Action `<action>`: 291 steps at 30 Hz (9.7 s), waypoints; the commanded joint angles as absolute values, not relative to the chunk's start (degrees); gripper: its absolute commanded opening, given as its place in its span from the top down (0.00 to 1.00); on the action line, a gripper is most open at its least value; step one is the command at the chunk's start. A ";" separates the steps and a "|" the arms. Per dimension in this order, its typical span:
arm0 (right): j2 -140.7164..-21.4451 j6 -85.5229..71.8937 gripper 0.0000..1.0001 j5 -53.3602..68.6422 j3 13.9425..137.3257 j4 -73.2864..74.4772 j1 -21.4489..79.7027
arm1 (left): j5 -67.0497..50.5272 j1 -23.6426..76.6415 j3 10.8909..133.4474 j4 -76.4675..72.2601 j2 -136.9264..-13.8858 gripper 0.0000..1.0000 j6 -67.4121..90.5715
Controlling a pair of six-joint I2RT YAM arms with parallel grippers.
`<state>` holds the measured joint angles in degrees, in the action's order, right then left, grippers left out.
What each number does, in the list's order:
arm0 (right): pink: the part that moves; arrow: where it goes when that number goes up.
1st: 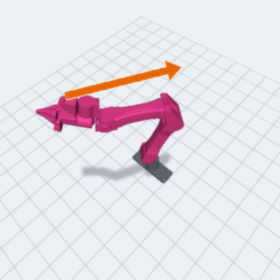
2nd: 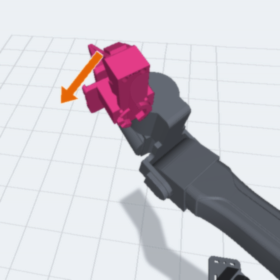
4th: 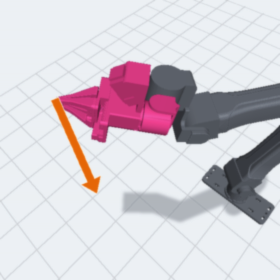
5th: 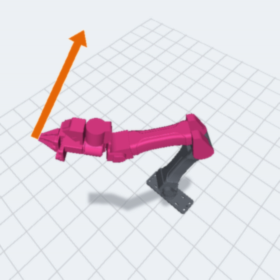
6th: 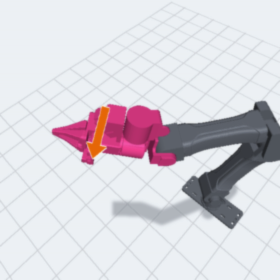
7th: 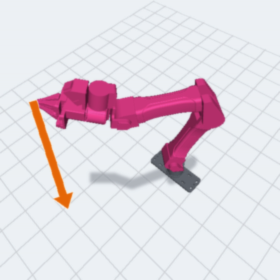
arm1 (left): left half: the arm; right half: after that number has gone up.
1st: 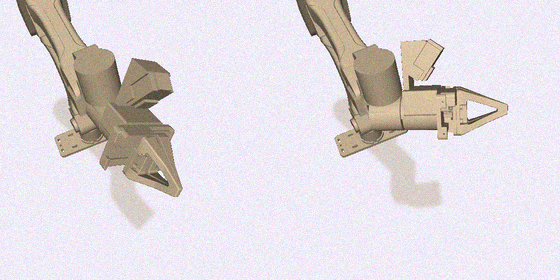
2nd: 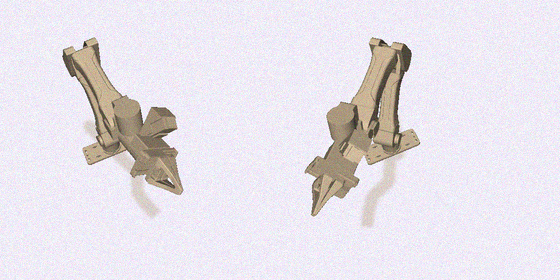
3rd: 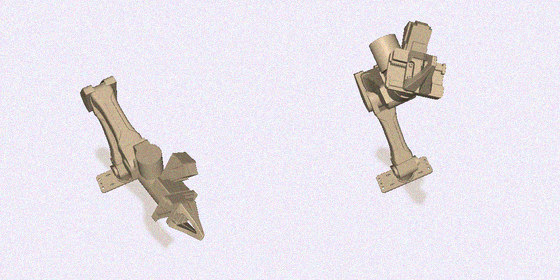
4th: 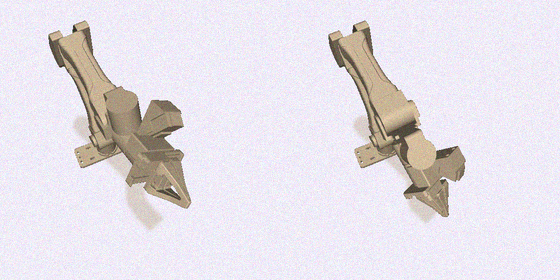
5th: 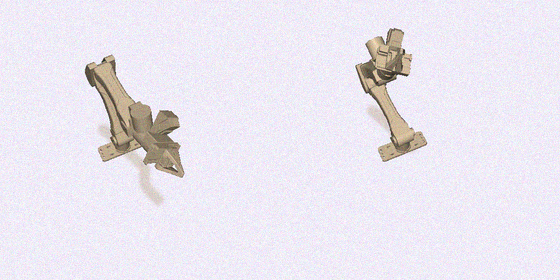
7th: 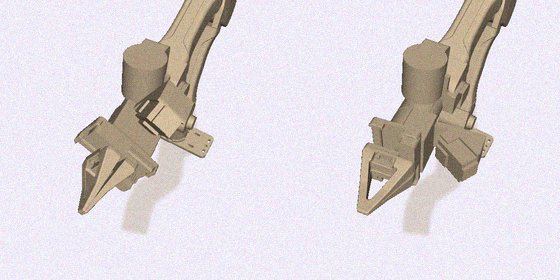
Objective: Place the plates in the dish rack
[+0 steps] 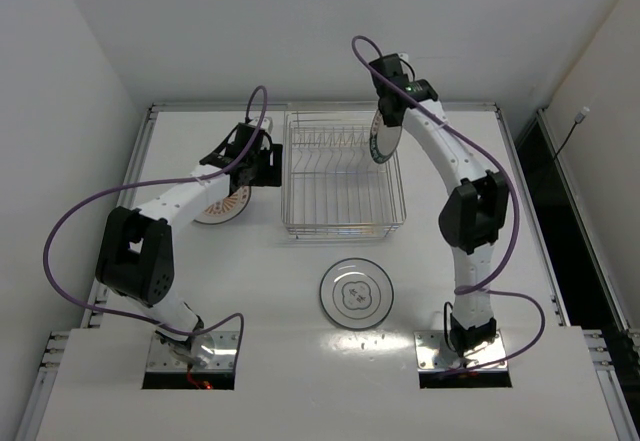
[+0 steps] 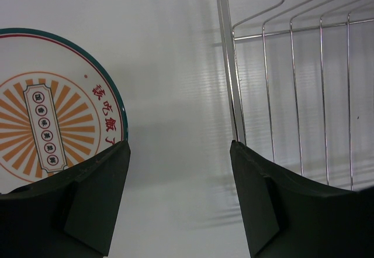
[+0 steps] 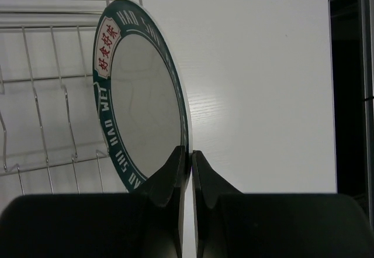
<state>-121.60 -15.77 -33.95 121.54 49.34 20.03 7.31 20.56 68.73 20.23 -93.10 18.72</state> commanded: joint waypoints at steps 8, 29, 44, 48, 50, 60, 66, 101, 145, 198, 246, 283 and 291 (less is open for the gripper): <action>-119.79 -18.28 1.00 -35.07 115.76 46.85 23.81 | 7.65 20.57 69.35 18.90 -90.53 0.33 18.90; -108.47 -21.36 0.27 -39.54 115.66 52.28 27.33 | 7.65 20.57 69.35 18.90 -90.00 0.33 18.90; -58.74 -37.60 0.19 -1.12 61.47 52.13 25.22 | 7.12 20.57 69.35 18.90 -90.00 0.33 18.90; -47.15 -44.55 0.17 10.19 42.30 49.14 24.70 | 7.12 20.57 69.35 18.37 -90.00 0.33 18.90; -43.87 -48.07 0.15 14.39 35.03 44.86 24.70 | 7.12 20.57 69.35 18.37 -90.00 0.33 18.90; -59.14 -44.56 0.12 25.20 29.36 36.42 21.45 | 8.70 20.57 68.73 18.37 -90.01 0.33 18.37; -66.00 -41.14 0.13 30.75 25.49 31.38 15.65 | 9.22 20.57 68.73 18.37 -90.00 0.33 18.37; -81.92 -44.48 1.00 26.10 29.88 24.51 19.60 | 12.39 20.57 68.20 18.90 -87.28 0.32 17.84; -105.89 -27.17 1.00 -35.85 116.36 46.76 22.85 | 12.39 20.57 67.68 18.90 -87.80 0.32 17.84; -74.37 -28.12 0.00 -14.24 86.75 46.05 33.22 | 33.31 24.52 72.60 29.18 -105.11 0.28 20.04; -62.57 -28.65 0.00 -14.77 86.48 54.05 32.70 | 22.59 23.81 99.82 37.88 -90.62 1.00 24.17; -56.87 -27.07 0.00 -21.45 86.57 60.99 32.17 | -17.59 27.60 99.58 -9.76 -112.76 1.00 51.15; -56.87 -27.07 0.00 -21.97 87.19 61.52 32.17 | -13.62 28.74 98.79 -7.47 -112.24 1.00 49.31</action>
<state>-57.04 -27.77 -20.82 85.71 61.89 32.38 -15.40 28.18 98.50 -3.79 -113.45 50.50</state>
